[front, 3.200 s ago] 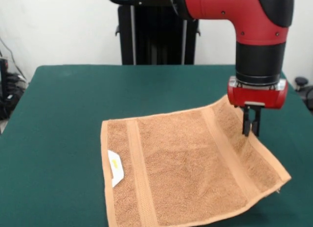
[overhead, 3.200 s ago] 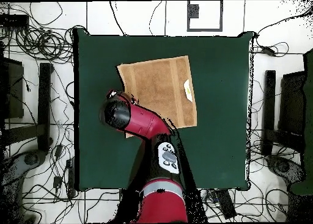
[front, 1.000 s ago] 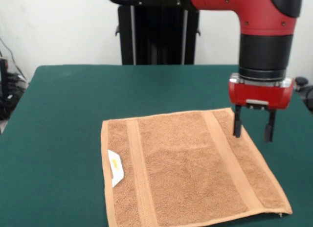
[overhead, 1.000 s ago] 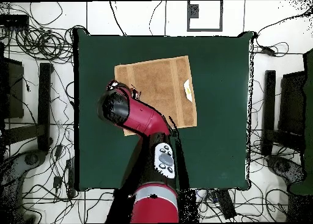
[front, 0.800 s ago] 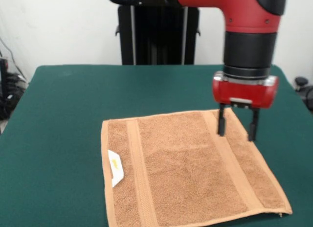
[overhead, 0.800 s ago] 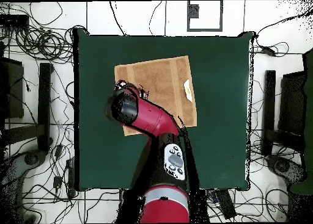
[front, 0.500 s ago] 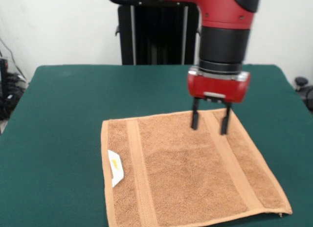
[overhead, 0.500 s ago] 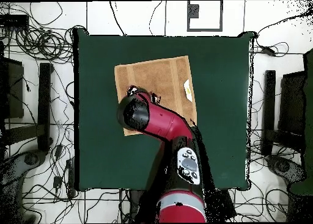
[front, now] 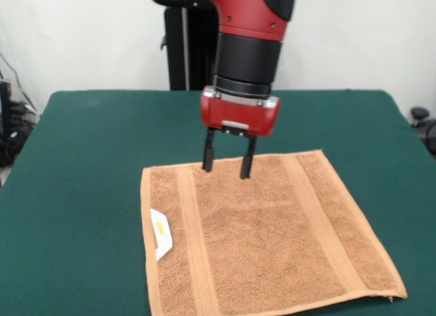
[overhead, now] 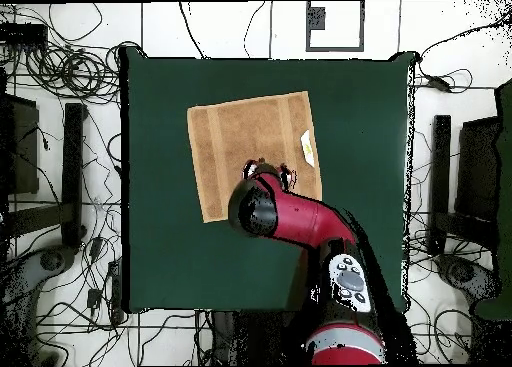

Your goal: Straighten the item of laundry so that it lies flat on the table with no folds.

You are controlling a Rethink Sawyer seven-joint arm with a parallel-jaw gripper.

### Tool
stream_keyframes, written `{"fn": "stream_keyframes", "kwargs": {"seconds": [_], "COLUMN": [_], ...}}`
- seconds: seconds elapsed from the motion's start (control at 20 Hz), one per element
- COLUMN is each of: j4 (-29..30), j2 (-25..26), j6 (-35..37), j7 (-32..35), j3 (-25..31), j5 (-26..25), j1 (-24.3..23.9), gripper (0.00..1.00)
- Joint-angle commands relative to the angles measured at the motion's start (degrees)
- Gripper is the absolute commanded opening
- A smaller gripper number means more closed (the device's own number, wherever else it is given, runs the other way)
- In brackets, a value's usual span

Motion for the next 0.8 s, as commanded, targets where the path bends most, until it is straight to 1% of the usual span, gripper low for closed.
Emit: {"fn": "stream_keyframes", "kwargs": {"seconds": [0.05, 0.25, 0.35, 0.8], "j4": [4.54, 3.83, 3.50, 3.72], "j2": [0.78, 0.61, 0.47, 0.97], "j6": [-1.72, -2.25, -1.98, 0.37], "j7": [5.34, 4.80, 5.05, 6.38], "j3": [3.72, 5.07, 4.97, 6.08], "j5": [-5.19, -7.95, -8.54, -8.90], "j1": [0.22, -1.42, -1.23, -2.23], "gripper": [1.00, 1.00, 1.00, 1.00]}}
